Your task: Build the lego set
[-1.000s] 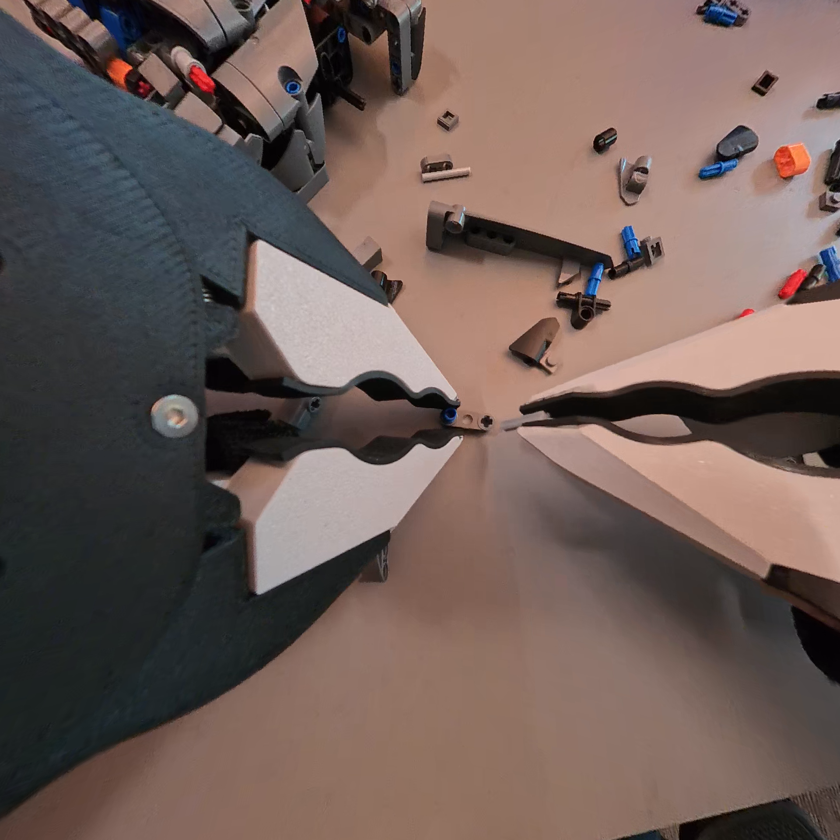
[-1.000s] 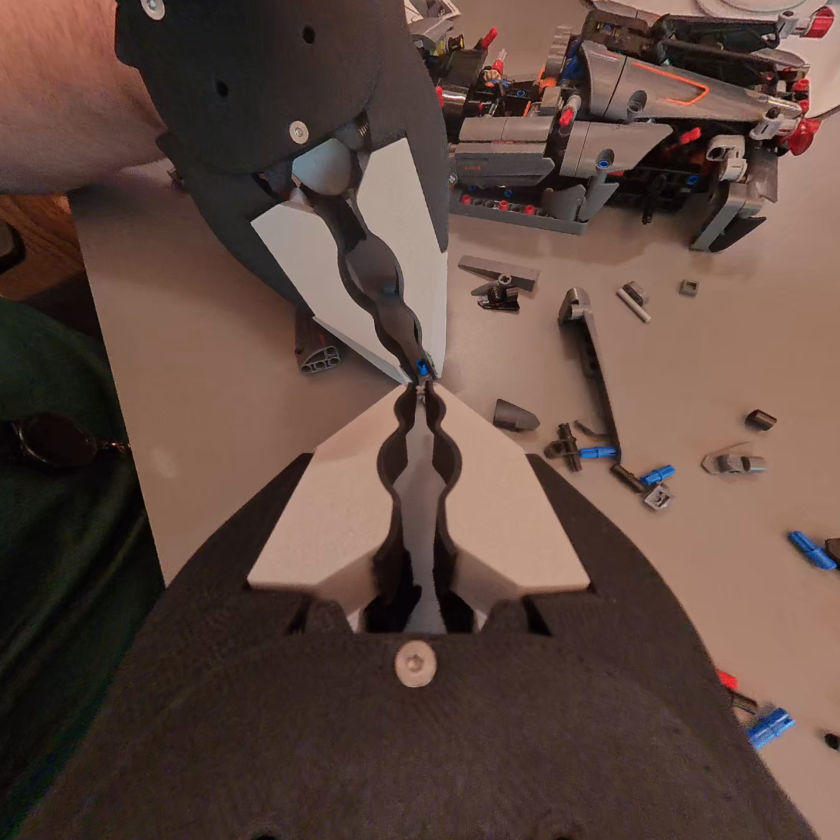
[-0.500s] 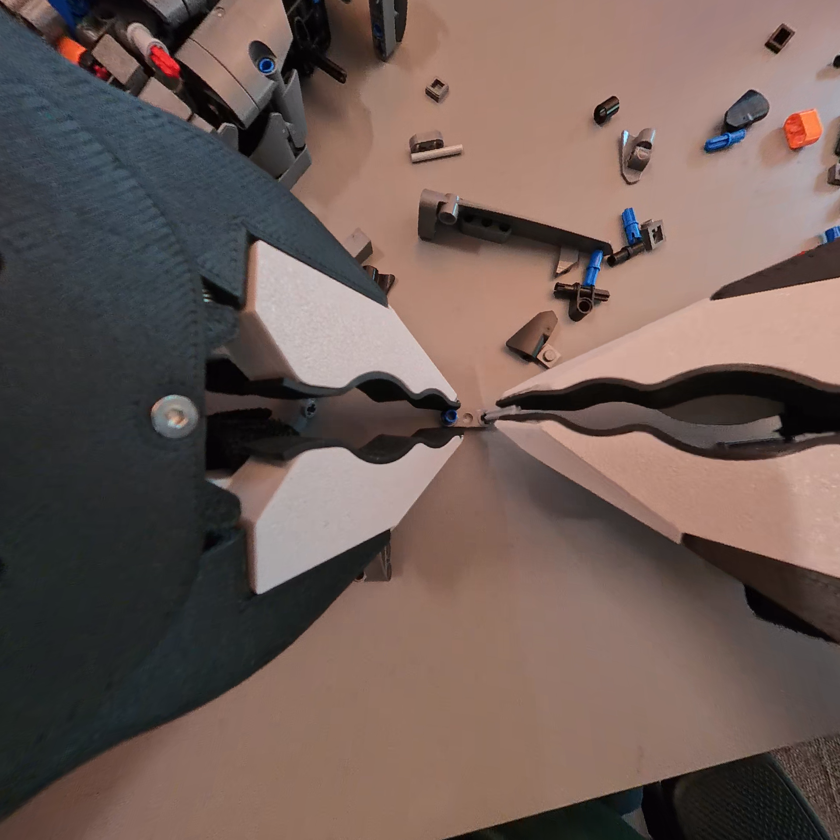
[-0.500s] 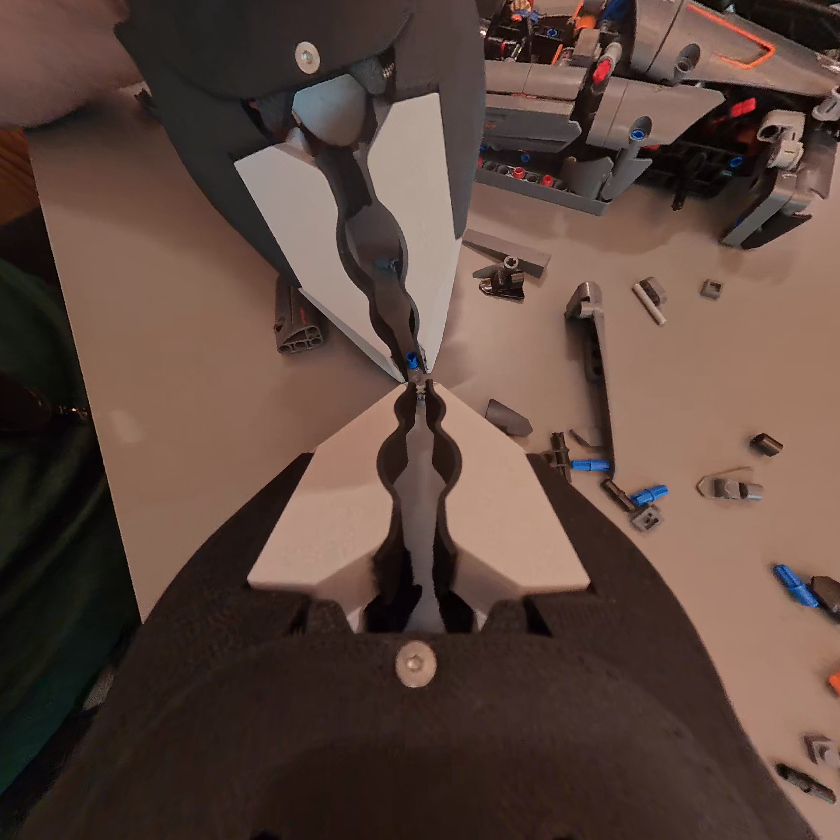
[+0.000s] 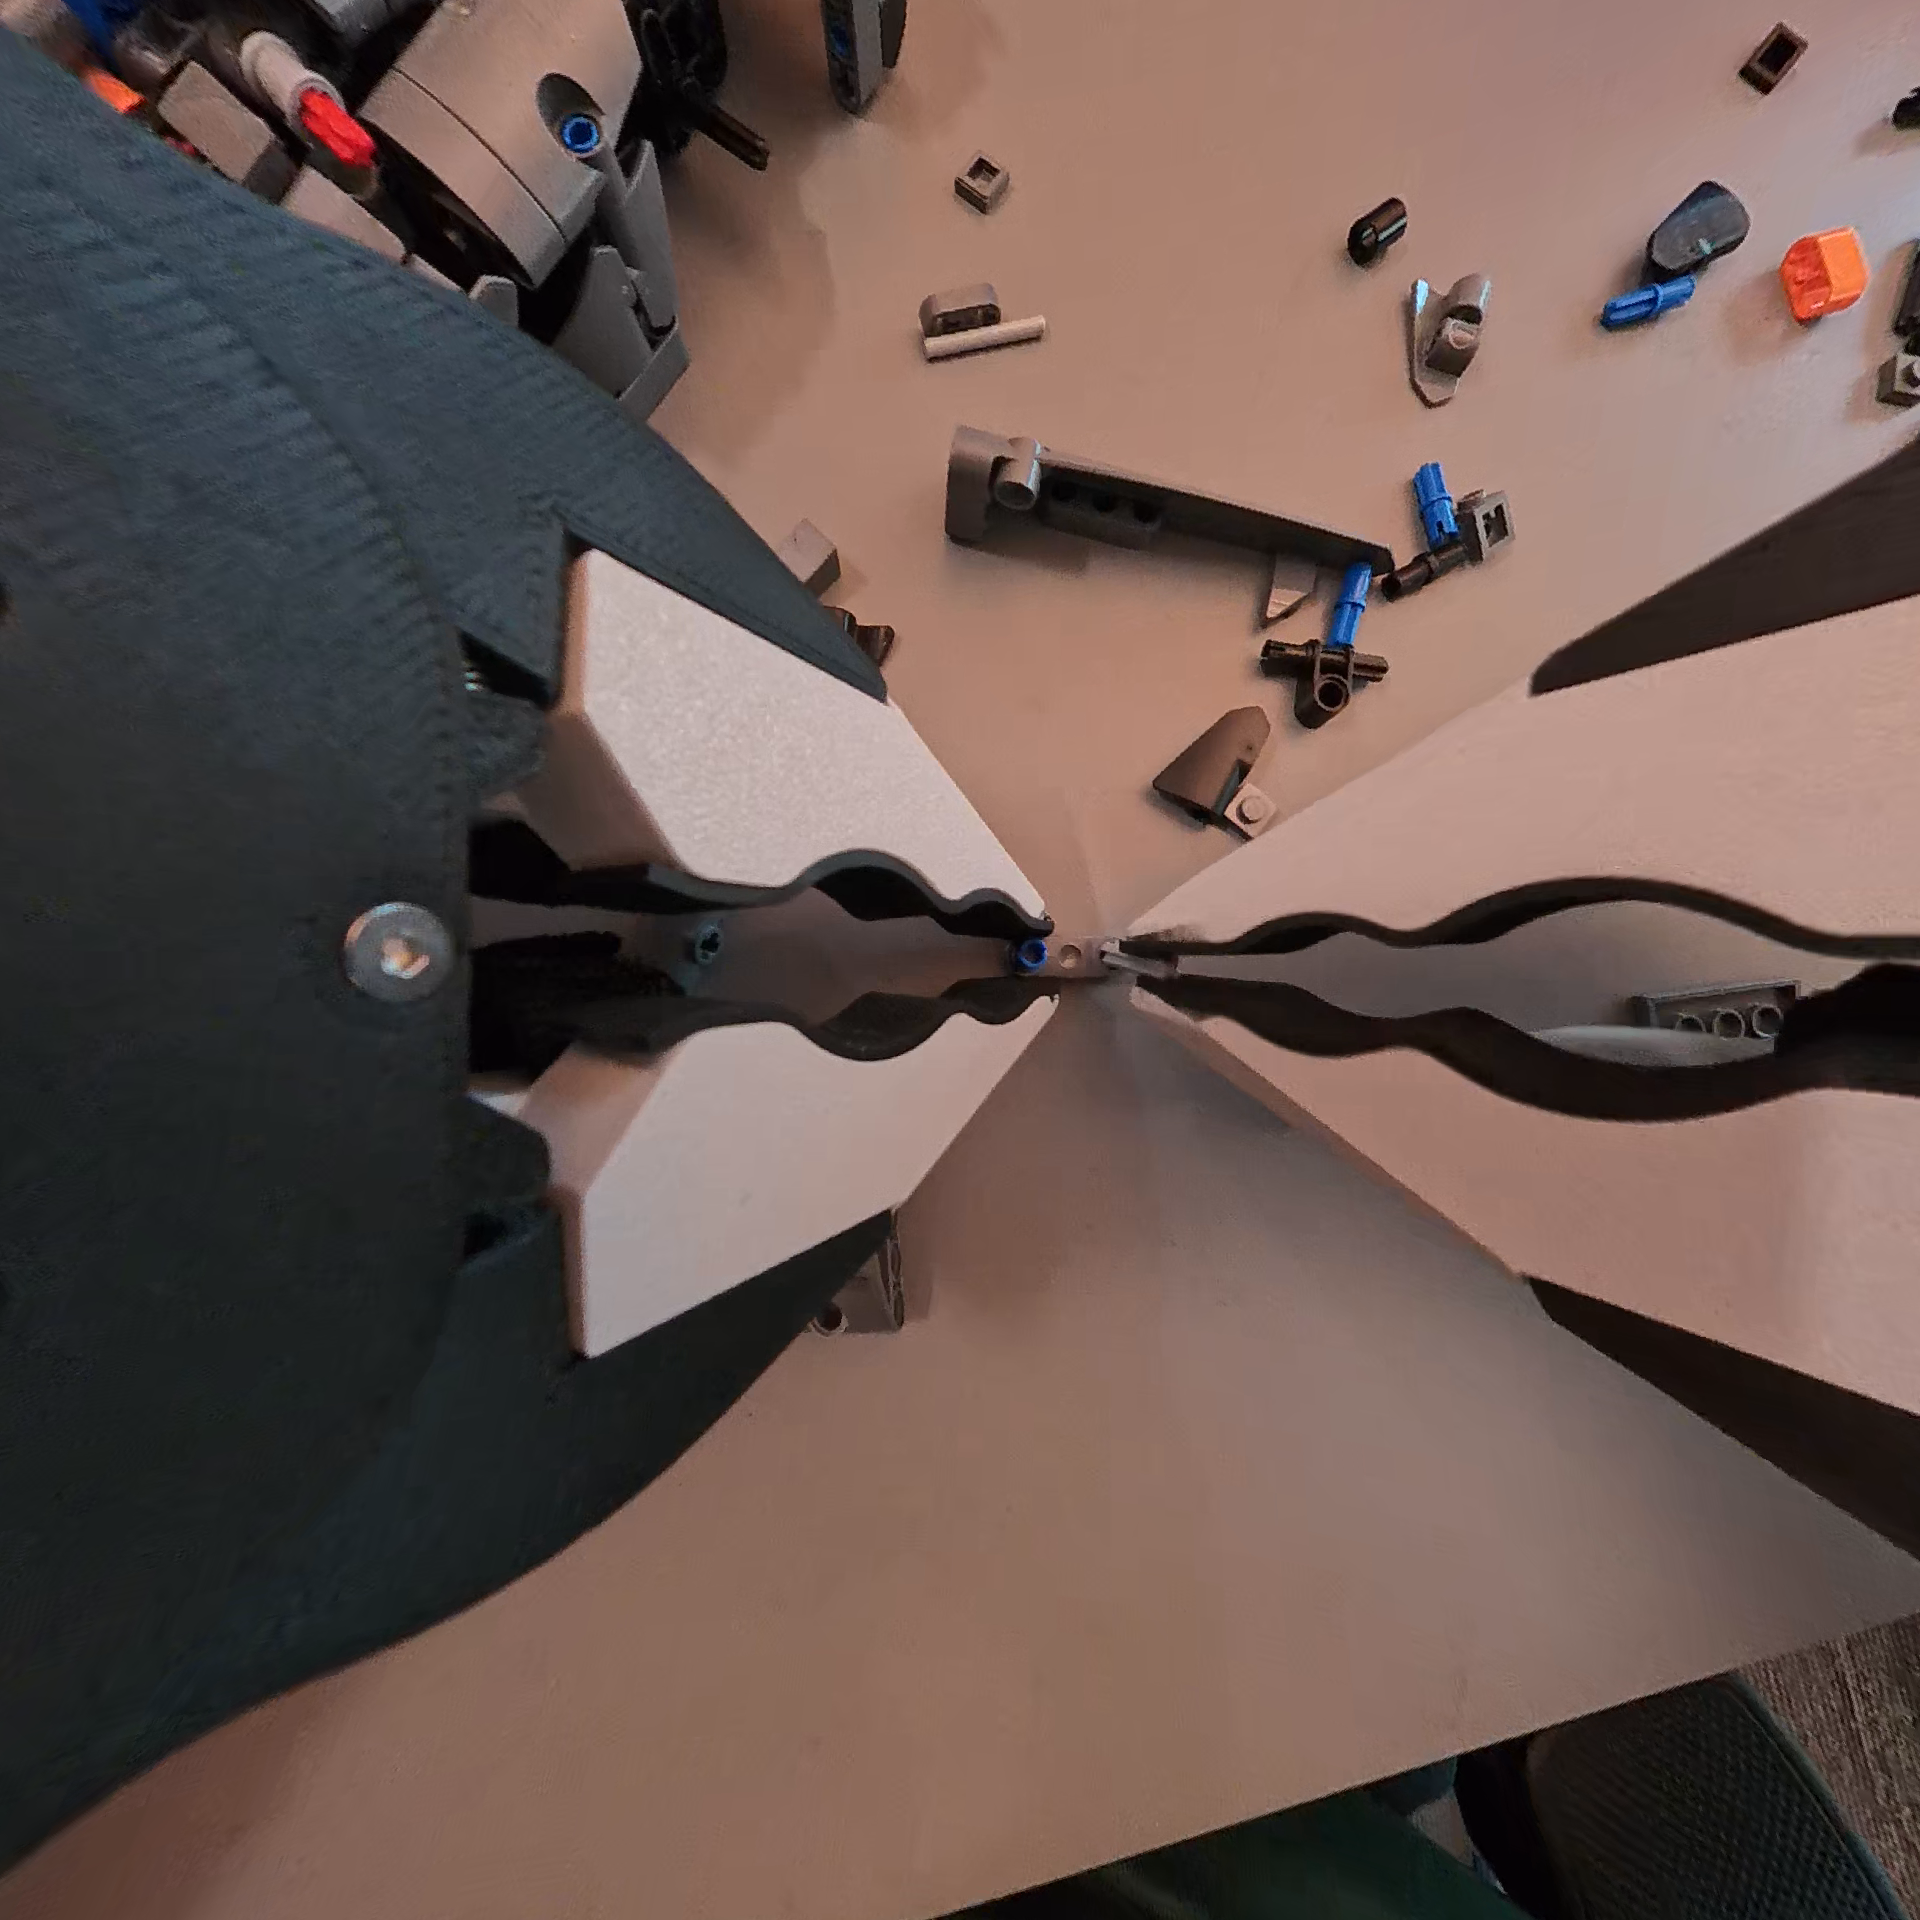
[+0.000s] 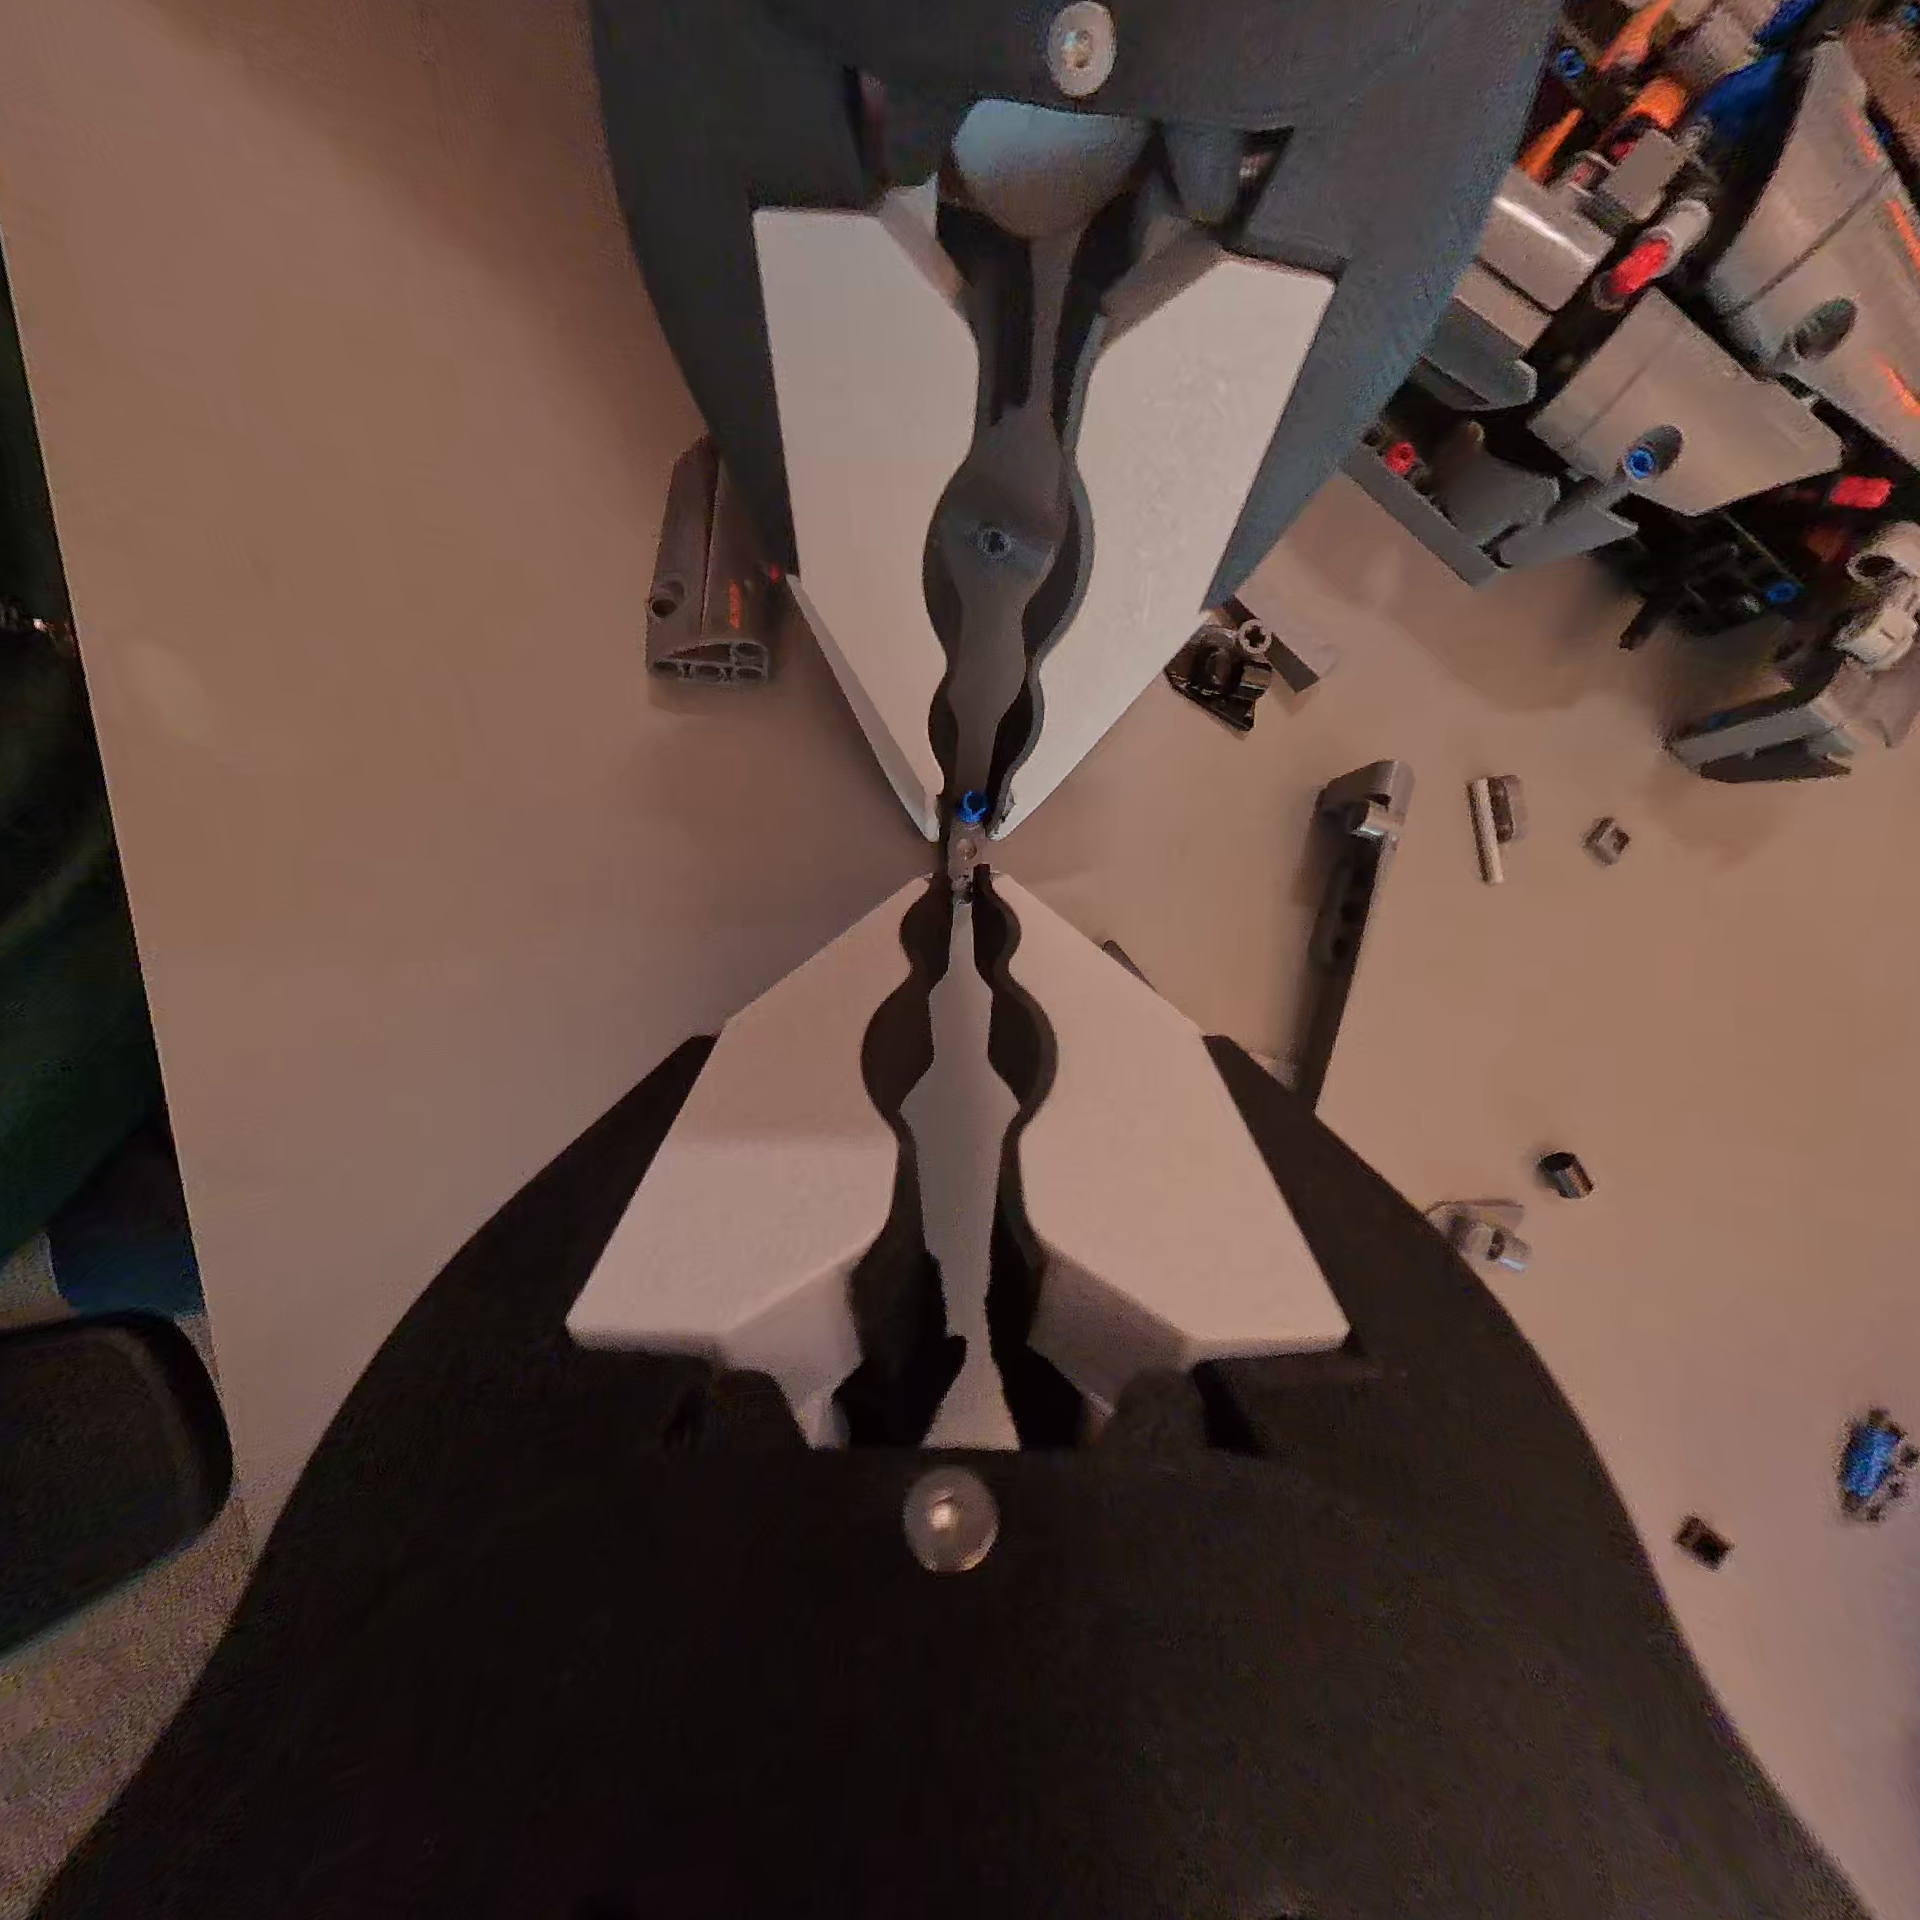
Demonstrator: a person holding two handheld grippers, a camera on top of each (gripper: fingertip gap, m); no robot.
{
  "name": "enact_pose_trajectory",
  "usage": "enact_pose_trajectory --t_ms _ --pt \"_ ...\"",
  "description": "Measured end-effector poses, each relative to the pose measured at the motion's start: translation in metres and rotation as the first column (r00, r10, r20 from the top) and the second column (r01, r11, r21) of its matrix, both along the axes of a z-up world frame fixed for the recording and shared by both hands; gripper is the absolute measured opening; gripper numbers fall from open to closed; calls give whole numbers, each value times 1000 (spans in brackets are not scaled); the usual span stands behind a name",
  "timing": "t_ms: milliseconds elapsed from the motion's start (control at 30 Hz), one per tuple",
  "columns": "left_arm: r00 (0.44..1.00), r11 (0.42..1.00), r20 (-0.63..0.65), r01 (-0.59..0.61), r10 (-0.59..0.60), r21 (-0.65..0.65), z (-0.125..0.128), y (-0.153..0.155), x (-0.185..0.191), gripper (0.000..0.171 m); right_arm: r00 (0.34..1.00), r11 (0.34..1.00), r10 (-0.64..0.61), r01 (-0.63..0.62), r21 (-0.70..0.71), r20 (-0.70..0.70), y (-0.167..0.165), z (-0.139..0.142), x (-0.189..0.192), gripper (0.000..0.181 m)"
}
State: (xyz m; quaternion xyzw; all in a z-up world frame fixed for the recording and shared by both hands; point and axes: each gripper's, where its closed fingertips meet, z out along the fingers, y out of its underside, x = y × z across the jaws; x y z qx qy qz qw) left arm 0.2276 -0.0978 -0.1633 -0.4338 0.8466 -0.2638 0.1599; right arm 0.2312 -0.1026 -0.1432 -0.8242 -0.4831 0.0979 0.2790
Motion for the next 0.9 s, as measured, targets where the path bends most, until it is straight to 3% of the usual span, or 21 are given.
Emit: enact_pose_trajectory --t_ms 133,367,600,900 --pt "1000 1000 0 8 -8 1 0 0 0 6 991 994 110 -109 -14 79 -1 0 -1 2" --pt "1000 1000 -11 17 -17 -11 0 0 0 6 972 976 212 -207 -65 99 -1 -1 -2 2" --pt "997 998 -31 66 -66 3 0 -1 2 6 963 963 264 -261 -61 58 -3 -2 -2 2" --pt "989 991 -70 133 -132 1 0 -1 2 6 974 972 227 -227 -65 0 -3 -3 -2 2"
